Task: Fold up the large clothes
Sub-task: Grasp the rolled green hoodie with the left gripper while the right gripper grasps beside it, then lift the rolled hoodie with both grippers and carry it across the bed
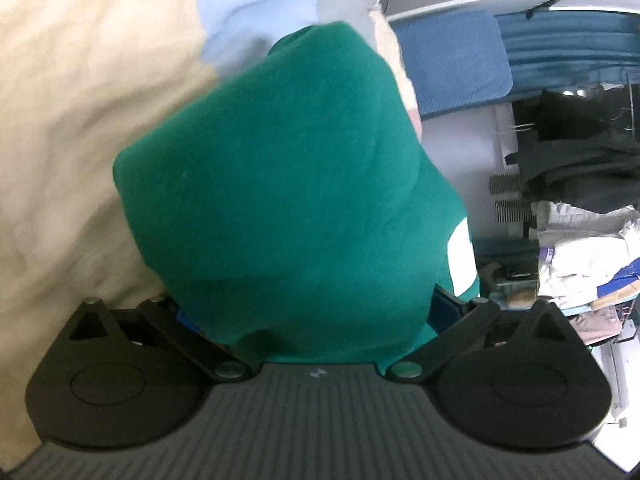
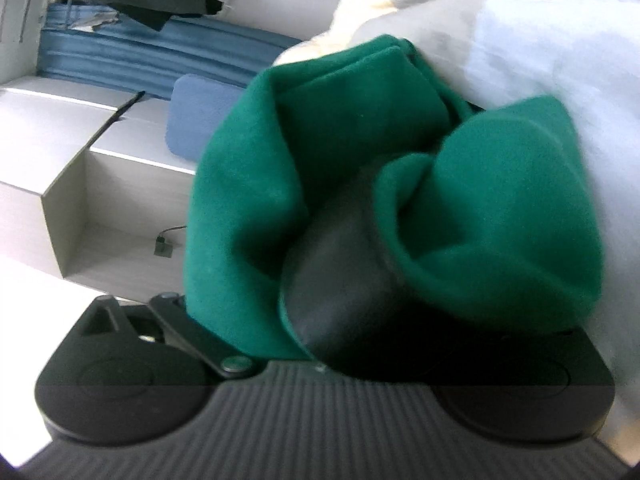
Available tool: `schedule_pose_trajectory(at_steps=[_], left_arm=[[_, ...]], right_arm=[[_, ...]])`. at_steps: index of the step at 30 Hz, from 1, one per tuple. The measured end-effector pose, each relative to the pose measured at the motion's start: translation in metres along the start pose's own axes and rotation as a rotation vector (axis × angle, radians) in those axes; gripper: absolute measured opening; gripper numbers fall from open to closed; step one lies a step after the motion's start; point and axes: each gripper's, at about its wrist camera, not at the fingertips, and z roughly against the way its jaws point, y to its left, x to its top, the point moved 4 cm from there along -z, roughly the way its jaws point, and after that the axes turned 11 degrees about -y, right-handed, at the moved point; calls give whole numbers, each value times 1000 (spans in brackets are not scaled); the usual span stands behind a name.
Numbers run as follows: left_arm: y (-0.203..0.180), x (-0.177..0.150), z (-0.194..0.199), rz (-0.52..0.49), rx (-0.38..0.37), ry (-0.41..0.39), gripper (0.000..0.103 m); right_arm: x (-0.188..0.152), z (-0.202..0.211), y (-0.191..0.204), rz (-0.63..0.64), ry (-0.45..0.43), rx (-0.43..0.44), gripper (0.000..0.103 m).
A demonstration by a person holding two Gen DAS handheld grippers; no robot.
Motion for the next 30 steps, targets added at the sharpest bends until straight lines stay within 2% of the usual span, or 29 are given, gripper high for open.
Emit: schedule_pose_trajectory(at_steps=[1, 2, 3, 4, 5, 7, 9, 11, 16, 21, 24, 26, 30], left_arm=[[-2, 0, 0, -19, 0, -12, 88], [-6, 0, 0, -35, 0, -22, 82], [-8, 0, 1, -39, -7, -29, 72], [-9, 1, 2, -35, -19, -32, 62], [-10, 3, 5, -38, -30, -36, 58], [-19, 2, 11, -83, -54, -53, 44], [-31, 2, 19, -128, -100, -71, 37], [-37, 4, 22, -138, -121, -63, 35], [-48, 7, 35, -174, -186, -55, 33], [-65, -6, 63, -241, -248, -30, 33], [-69, -16, 82, -275, -260, -11, 33], [-70, -23, 94, -280, -258, 1, 33], [-72, -37, 121, -310, -264, 23, 33]], right_arm=[[0, -2, 3, 22, -10, 7, 90], [0, -3, 6, 43, -12, 15, 81], [1, -3, 9, 61, -10, 23, 76], [1, -2, 12, 75, -7, 34, 67], [1, -1, 15, 89, -1, 46, 59], [2, 1, 23, 134, -1, 58, 50], [2, 6, 32, 176, -9, 75, 42], [1, 11, 41, 216, -19, 97, 38], [3, 25, 59, 297, -30, 122, 36], [3, 49, 74, 376, -4, 66, 36], [2, 71, 73, 395, 13, 15, 35], [1, 87, 71, 356, 28, 34, 35], [-6, 119, 70, 383, 19, 34, 35]])
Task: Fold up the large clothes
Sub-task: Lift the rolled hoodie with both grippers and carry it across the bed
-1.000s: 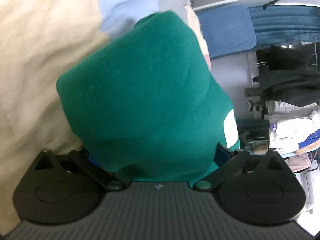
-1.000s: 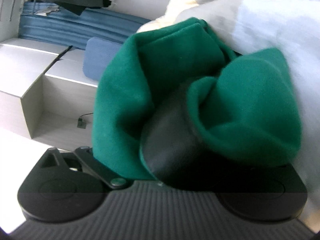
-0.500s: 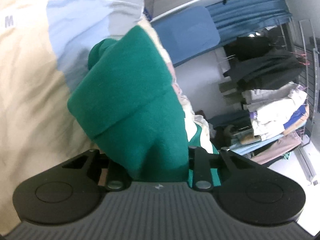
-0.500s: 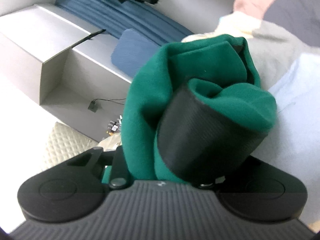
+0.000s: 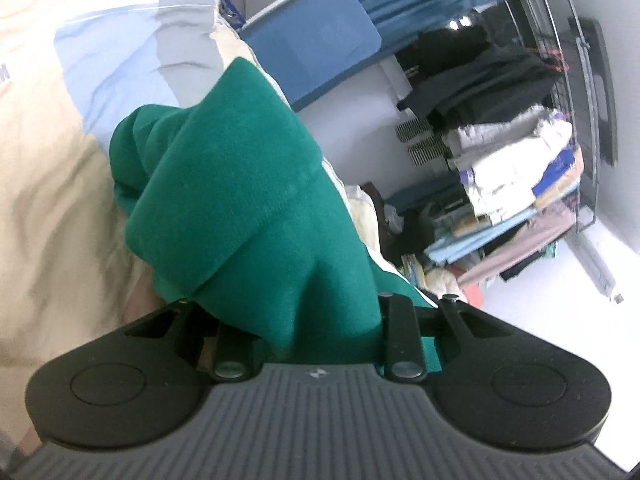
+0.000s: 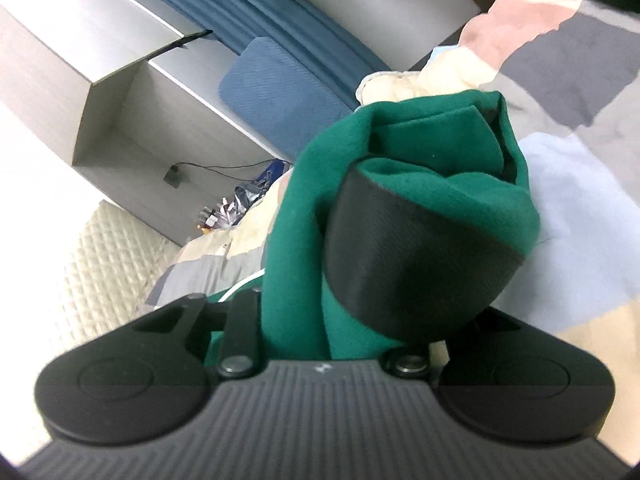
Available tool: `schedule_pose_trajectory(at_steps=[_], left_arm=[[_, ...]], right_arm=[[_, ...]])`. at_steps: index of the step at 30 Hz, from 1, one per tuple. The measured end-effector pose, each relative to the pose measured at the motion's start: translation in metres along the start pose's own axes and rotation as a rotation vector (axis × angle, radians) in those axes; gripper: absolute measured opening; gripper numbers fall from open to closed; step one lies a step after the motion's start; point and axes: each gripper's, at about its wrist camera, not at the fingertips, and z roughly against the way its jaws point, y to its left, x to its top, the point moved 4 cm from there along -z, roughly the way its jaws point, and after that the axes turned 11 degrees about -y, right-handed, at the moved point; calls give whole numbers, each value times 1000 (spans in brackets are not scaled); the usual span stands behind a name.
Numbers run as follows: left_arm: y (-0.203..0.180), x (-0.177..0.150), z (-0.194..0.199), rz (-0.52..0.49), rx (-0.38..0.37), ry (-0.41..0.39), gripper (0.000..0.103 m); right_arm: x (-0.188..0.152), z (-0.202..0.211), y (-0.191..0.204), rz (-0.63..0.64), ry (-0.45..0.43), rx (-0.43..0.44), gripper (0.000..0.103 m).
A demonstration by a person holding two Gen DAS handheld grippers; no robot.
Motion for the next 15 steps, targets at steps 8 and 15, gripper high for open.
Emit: schedule_pose_trajectory(at_steps=[8, 15], left_arm=[[-25, -21, 48, -10, -37, 9, 33], [-97, -36, 70, -53, -151, 0, 33]], right_arm=[[1, 48, 5, 0, -44, 50, 32], [45, 107, 14, 20, -150, 123, 32]])
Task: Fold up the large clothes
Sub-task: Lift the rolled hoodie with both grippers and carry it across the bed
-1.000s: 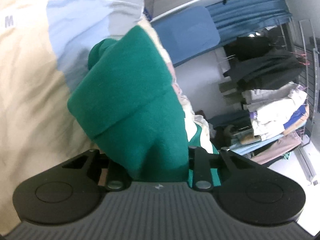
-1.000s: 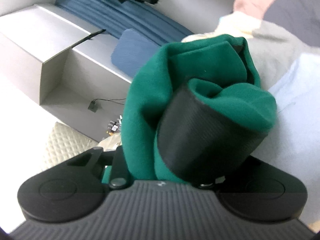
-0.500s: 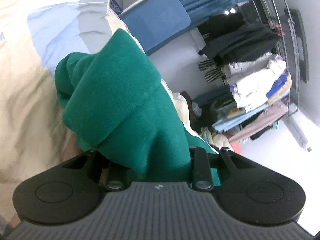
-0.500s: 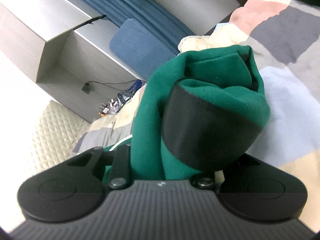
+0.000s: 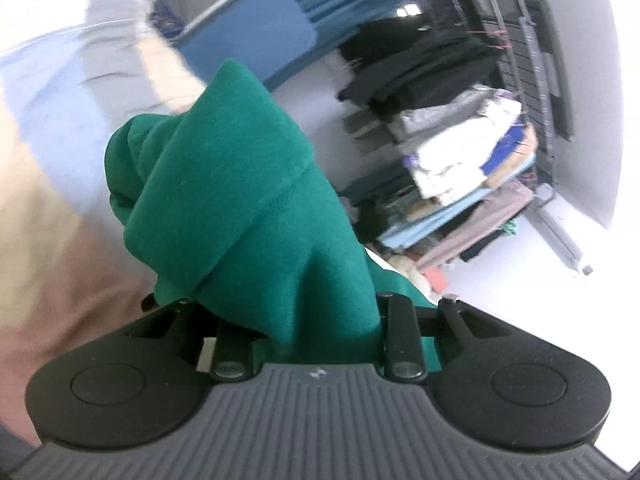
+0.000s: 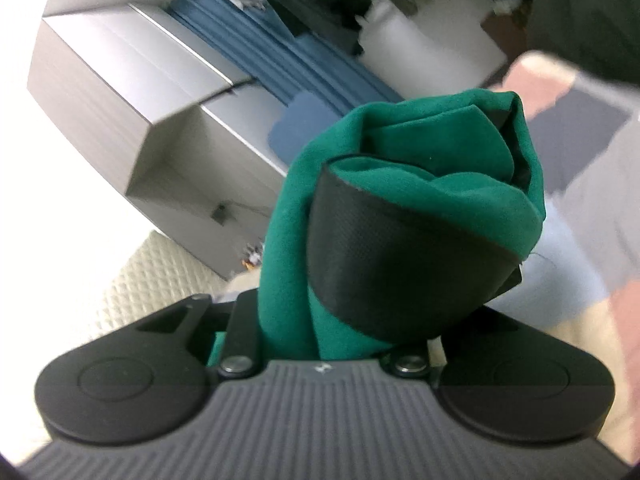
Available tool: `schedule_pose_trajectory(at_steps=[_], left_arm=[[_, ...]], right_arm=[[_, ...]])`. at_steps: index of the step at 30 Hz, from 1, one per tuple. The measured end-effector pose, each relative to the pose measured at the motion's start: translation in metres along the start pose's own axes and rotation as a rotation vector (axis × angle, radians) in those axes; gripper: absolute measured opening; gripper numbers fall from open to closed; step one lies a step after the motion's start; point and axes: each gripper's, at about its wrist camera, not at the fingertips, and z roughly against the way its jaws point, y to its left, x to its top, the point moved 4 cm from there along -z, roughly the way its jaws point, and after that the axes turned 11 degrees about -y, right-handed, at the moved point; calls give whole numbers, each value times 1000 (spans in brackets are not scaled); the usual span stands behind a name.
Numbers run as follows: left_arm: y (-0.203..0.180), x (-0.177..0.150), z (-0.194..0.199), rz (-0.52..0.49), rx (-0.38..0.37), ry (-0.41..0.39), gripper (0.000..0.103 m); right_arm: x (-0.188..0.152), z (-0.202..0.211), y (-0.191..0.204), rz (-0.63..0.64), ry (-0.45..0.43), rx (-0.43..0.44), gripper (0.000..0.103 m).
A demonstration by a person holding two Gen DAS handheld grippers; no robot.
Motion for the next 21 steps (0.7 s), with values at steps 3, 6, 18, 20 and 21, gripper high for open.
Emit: schedule_pose_trajectory(at_steps=[3, 6, 18, 20, 21], left_arm=[[-38, -7, -13, -21, -51, 10, 33], [-74, -23, -38, -24, -99, 37, 33], [-162, -138, -200, -18, -188, 219, 33], [-165, -161, -225, -12, -188, 250, 33], [-164, -173, -237, -14, -182, 270, 33]], right_arm=[[32, 23, 2, 12, -51, 5, 32], [66, 49, 0, 33, -112, -7, 32], [150, 143, -81, 66, -319, -178, 32], [152, 154, -106, 51, -337, -219, 32], [153, 158, -115, 50, -342, -238, 32]])
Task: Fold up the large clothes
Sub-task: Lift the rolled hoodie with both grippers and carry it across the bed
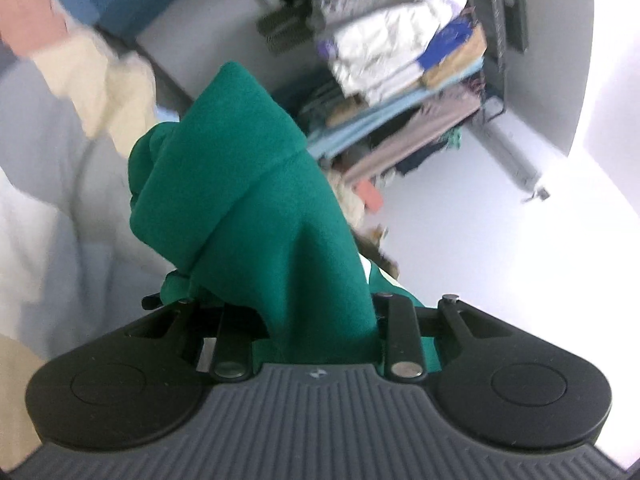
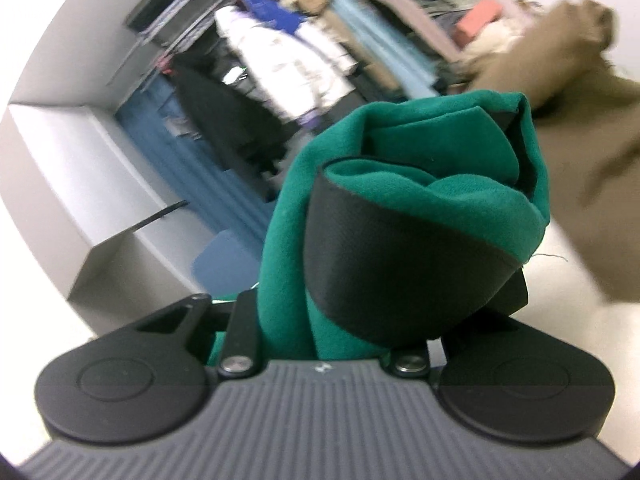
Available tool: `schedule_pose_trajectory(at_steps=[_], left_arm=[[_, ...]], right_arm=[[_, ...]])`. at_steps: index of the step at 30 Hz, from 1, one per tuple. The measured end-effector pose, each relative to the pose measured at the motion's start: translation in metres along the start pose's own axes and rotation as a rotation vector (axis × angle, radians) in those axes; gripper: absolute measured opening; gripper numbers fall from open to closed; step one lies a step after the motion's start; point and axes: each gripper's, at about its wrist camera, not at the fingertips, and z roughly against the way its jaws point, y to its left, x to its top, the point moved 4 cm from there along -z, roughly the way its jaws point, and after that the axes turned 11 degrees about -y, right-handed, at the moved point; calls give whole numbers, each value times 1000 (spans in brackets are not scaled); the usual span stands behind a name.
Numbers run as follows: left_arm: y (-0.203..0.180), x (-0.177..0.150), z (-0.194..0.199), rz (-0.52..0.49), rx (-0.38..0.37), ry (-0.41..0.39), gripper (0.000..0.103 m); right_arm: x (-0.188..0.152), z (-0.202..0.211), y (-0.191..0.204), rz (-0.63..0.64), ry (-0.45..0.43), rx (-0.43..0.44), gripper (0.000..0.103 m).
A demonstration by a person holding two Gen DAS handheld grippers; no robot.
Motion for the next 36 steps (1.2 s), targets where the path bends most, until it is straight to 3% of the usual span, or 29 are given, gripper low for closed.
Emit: schedule_pose_trajectory(at_steps=[7, 10, 13, 17, 24, 26, 28, 29, 32, 36], left_arm=[[51, -54, -60, -35, 55, 120, 33], [85, -72, -62, -53, 70, 163, 33], [108, -80, -57, -51, 36, 155, 34], [130, -86, -55, -35, 24, 153, 38], [135, -87, -56, -89, 54, 174, 42], [124, -83, -59, -118, 71, 180, 49], [116, -82, -57, -155, 98, 198, 74], [114, -82, -56, -176, 113, 204, 84], [106, -85, -44, -268, 189, 223, 88], [87, -77, -18, -385, 254, 193, 88]], right_arm=[[-25, -2, -72, -46, 8, -105, 32], [-48, 7, -109, -104, 38, -148, 32], [-75, 20, -134, -175, 20, -144, 32], [-96, 33, -158, -249, -15, -120, 39], [-105, 30, -163, -215, -16, -133, 42], [-103, 30, -162, -216, -12, -142, 43], [-101, 33, -159, -224, -5, -163, 47], [-99, 34, -157, -226, -4, -179, 55], [-99, 46, -142, -145, -5, -293, 71], [-100, 73, -117, -76, 13, -361, 73]])
